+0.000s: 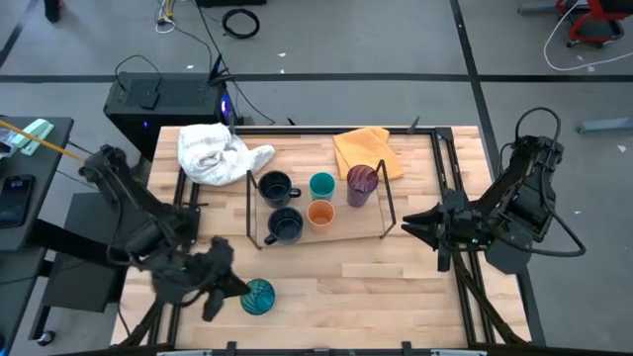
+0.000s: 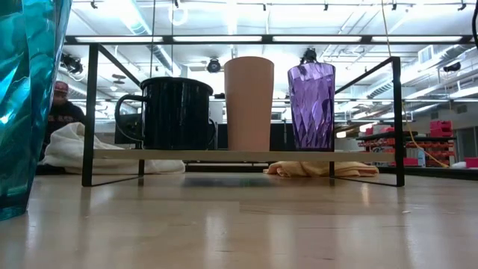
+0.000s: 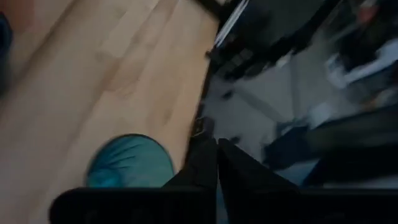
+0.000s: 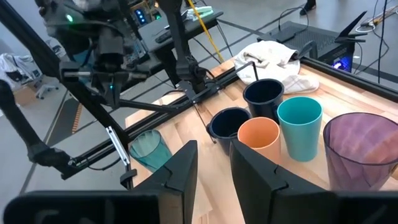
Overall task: Stack small to large cups/mugs on shelf
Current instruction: Put the blue cup on the shelf
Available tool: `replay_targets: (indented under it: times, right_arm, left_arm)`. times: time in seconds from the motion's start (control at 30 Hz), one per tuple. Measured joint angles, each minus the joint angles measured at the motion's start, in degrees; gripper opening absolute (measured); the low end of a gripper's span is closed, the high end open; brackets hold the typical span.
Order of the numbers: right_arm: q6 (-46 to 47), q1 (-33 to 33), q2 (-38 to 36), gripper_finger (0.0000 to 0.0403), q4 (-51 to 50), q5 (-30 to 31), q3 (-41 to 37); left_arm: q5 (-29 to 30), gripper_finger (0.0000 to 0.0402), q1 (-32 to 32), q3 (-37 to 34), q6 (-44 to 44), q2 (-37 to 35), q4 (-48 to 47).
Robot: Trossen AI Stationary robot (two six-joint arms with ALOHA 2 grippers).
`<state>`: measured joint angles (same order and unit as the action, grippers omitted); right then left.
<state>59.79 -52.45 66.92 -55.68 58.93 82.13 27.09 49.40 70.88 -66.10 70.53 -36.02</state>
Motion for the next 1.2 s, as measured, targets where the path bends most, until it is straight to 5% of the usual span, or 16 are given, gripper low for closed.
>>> replay_targets:
  times: [0.17, 0.3, 0.83, 1.2]
  right_arm:
    - [-0.80, -0.02, 0.00, 0.0103, 0.00, -0.50, 0.00]
    - [-1.10, -0.10, 0.00, 0.0103, 0.00, -0.52, 0.00]
    - [-1.59, -0.17, 0.00, 0.0103, 0.00, -1.85, 0.00]
    - [-2.54, -0.17, 0.02, 0.0103, 0.00, -3.32, 0.00]
  left_arm:
    - [-11.06, 0.0016, -5.27, 17.23, 3.36, 10.16, -26.83]
    - [-19.05, 0.0040, -8.06, 24.38, 3.47, 16.48, -39.10]
    - [-28.94, 0.0188, -13.09, 25.92, -8.26, 25.69, -40.06]
    - [-30.72, 0.0194, -13.46, 25.87, -11.26, 30.34, -43.94]
